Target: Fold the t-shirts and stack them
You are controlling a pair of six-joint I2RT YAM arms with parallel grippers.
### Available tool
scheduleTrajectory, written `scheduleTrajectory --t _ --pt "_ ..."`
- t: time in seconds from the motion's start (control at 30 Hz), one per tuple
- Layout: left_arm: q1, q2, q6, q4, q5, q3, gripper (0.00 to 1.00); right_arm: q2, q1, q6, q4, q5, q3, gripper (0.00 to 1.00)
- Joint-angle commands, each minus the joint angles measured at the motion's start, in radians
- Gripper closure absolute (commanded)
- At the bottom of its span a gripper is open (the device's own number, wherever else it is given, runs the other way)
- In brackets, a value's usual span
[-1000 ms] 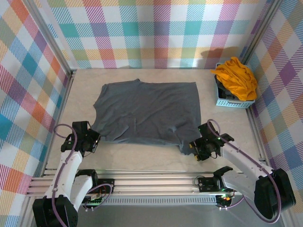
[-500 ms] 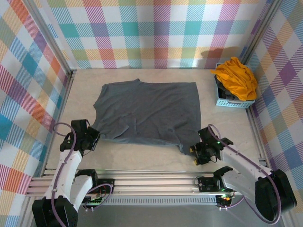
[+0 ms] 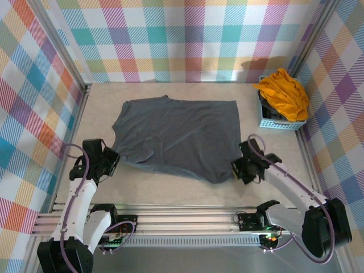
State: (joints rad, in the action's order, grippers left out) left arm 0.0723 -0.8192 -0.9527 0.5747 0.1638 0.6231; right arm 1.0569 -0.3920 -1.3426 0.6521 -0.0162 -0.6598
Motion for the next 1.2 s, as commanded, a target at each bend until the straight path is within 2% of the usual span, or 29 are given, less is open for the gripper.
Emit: scheduleTrajectory --t 0.0,0.1,0.33,0.5,0.7,0.93,1.03,1.17 --pt "0.007 -0.001 -0.003 -0.028 0.045 0.137 1.0 -0.006 0.005 0.324 -0.007 -0.106 -0.237 1.0" --pt "0.013 -0.001 -0.017 0.002 0.028 0.302 1.0 -0.011 0.012 0.456 0.044 -0.118 -0.418 1.0" --pt "0.014 0.04 -0.06 0.05 -0.126 0.681 1.0 -0.075 0.015 0.635 0.113 -0.095 -0.75 1.0" --pt "0.014 -0.06 -0.028 0.101 -0.097 0.924 1.0 -0.049 0.016 0.657 0.102 -0.03 -0.908 1.0" --pt "0.028 -0.314 -0.009 0.101 -0.014 1.089 1.0 0.154 0.053 0.622 0.001 0.113 -1.048 1.0" --pt "0.051 -0.639 -0.011 -0.044 0.079 1.23 1.0 0.518 0.197 0.527 -0.175 0.387 -1.244 1.0" --pt "0.073 -0.774 -0.03 -0.136 0.15 1.308 1.0 0.675 0.243 0.536 -0.169 0.446 -1.43 1.0" --pt "0.08 -0.909 -0.032 -0.186 0.222 1.526 1.0 0.849 0.295 0.543 -0.102 0.495 -1.752 1.0"
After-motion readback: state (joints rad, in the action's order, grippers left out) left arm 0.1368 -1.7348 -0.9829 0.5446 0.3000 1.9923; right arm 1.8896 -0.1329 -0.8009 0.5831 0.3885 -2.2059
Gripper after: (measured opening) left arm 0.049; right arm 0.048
